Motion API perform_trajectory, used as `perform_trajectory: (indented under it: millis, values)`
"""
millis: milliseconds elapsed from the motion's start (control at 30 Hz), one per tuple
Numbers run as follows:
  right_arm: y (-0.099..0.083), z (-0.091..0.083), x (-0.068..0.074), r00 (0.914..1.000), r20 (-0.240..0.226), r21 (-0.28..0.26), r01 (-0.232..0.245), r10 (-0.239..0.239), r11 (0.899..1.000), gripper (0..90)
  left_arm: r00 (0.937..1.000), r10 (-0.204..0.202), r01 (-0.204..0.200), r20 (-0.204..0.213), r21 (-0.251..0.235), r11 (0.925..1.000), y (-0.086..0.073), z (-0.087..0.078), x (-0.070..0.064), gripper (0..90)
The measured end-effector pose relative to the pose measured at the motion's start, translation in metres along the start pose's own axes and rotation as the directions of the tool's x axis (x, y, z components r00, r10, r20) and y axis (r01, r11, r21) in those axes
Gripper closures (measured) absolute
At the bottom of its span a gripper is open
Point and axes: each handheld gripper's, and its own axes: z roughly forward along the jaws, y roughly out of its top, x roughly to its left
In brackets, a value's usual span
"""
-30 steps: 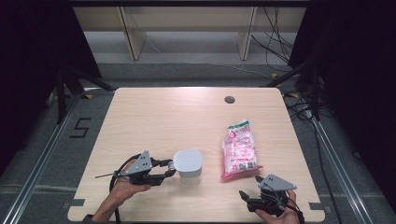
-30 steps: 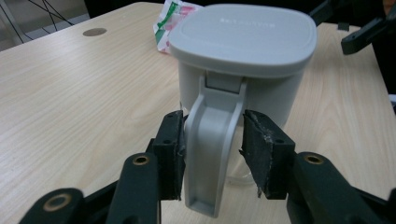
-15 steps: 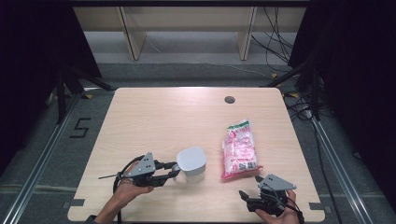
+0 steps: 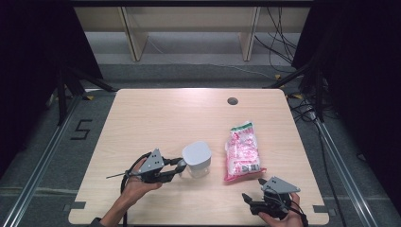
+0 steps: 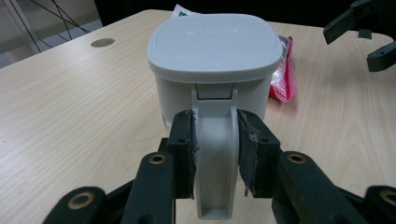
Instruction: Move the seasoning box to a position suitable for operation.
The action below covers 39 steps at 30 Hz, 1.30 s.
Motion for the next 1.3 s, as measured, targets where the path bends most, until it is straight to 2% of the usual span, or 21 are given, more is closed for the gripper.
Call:
perform_trajectory:
  millis: [33, 100, 133, 233, 267, 367, 433, 567, 667, 700, 800, 900, 933, 1000, 1067, 1100, 1133, 1200, 1233, 1267, 1300]
  values:
    - [0.0, 0.0, 0.002, 0.9994, -0.01, 0.016, -0.033, 0.033, 0.999, 22.5, 0.9997, 0.024, -0.024, 0.004, 0.01, 0.9997, 0.001, 0.0, 0.002, 68.2]
    - [0.0, 0.001, 0.001, 1.0, -0.004, 0.006, -0.008, 0.008, 1.0, 22.5, 1.0, 0.0, 0.0, -0.002, 0.002, 1.0, 0.001, 0.002, 0.002, 68.2]
    - [0.0, 0.001, 0.001, 1.0, -0.002, 0.001, 0.003, -0.003, 1.0, 22.5, 0.9999, 0.011, -0.011, -0.003, 0.003, 0.9999, 0.002, 0.003, 0.004, 68.2]
    - [0.0, 0.001, 0.002, 0.9995, -0.011, 0.003, -0.031, 0.031, 1.0, 22.5, 0.9998, 0.016, -0.016, -0.015, 0.005, 0.9999, 0.003, 0.007, 0.006, 68.2]
    - [0.0, 0.002, 0.0, 1.0, -0.006, 0.001, -0.001, 0.001, 1.0, 22.4, 0.9999, 0.008, -0.007, -0.015, 0.005, 1.0, 0.004, 0.008, 0.007, 68.1]
    - [0.0, 0.0, 0.002, 0.9998, -0.007, 0.01, -0.018, 0.018, 1.0, 22.5, 0.9999, 0.011, -0.011, -0.005, -0.001, 0.9999, 0.004, 0.011, 0.011, 67.8]
    - [0.0, 0.0, 0.001, 0.9999, -0.004, 0.006, -0.011, 0.011, 1.0, 22.5, 1.0, -0.002, 0.002, -0.003, -0.006, 1.0, 0.004, 0.012, 0.012, 67.6]
    - [0.0, 0.001, 0.0, 1.0, -0.002, 0.001, 0.002, -0.002, 1.0, 22.5, 0.9997, 0.002, -0.002, -0.026, -0.005, 1.0, 0.004, 0.011, 0.016, 65.8]
    - [0.0, 0.001, 0.0, 0.9997, -0.02, 0.004, -0.011, 0.011, 1.0, 22.5, 0.999, 0.0, 0.0, -0.044, -0.005, 1.0, 0.003, 0.011, 0.019, 64.0]
    - [0.0, 0.001, 0.001, 0.9999, -0.009, 0.006, -0.007, 0.007, 1.0, 22.5, 0.9987, -0.014, 0.013, -0.05, -0.003, 0.9999, 0.003, 0.011, 0.021, 62.4]
    - [-0.001, 0.001, 0.0, 1.0, -0.006, 0.002, -0.004, 0.004, 1.0, 22.5, 0.9978, -0.006, 0.006, -0.066, -0.004, 1.0, 0.004, 0.013, 0.023, 60.8]
    - [0.0, 0.001, 0.001, 1.0, -0.003, 0.002, -0.003, 0.003, 1.0, 22.4, 0.9979, 0.011, -0.011, -0.063, -0.005, 0.9999, 0.005, 0.015, 0.026, 60.2]
    - [0.0, 0.001, 0.001, 1.0, -0.005, 0.005, -0.008, 0.008, 1.0, 22.5, 0.9969, -0.013, 0.013, -0.078, -0.004, 0.9999, 0.005, 0.016, 0.026, 60.0]
    - [0.0, 0.001, 0.001, 1.0, -0.001, 0.0, 0.0, 0.0, 1.0, 22.5, 0.996, -0.015, 0.014, -0.088, -0.009, 0.9999, 0.005, 0.016, 0.027, 59.1]
    - [0.0, 0.002, 0.0, 1.0, -0.003, 0.002, 0.0, 0.0, 1.0, 22.4, 0.9953, 0.018, -0.017, -0.095, 0.005, 0.9998, 0.006, 0.014, 0.03, 58.2]
    - [0.0, 0.001, 0.001, 1.0, -0.005, 0.002, -0.005, 0.005, 1.0, 22.4, 0.9946, -0.022, 0.022, -0.102, -0.001, 0.9997, 0.005, 0.014, 0.028, 57.3]
    - [0.0, 0.001, 0.0, 1.0, -0.001, -0.002, 0.002, -0.002, 1.0, 22.5, 0.9945, -0.004, 0.004, -0.104, 0.003, 1.0, 0.005, 0.013, 0.03, 57.3]
    - [-0.001, 0.002, 0.0, 0.9998, -0.02, 0.0, -0.005, 0.005, 1.0, 22.5, 0.9924, -0.018, 0.019, -0.121, 0.007, 0.9998, 0.004, 0.012, 0.031, 57.4]
    - [-0.001, 0.002, 0.0, 0.9999, -0.013, 0.006, -0.008, 0.008, 1.0, 22.5, 0.9911, -0.017, 0.019, -0.132, 0.015, 0.9997, 0.004, 0.012, 0.031, 57.8]
    - [-0.001, 0.002, 0.0, 0.9999, -0.009, -0.005, -0.004, 0.004, 1.0, 22.5, 0.9912, 0.003, -0.001, -0.132, 0.018, 0.9998, 0.003, 0.012, 0.033, 58.3]
    - [0.0, 0.001, 0.001, 0.9999, -0.01, 0.004, -0.004, 0.004, 1.0, 22.5, 0.9904, -0.019, 0.022, -0.137, 0.021, 0.9995, 0.002, 0.012, 0.033, 58.7]
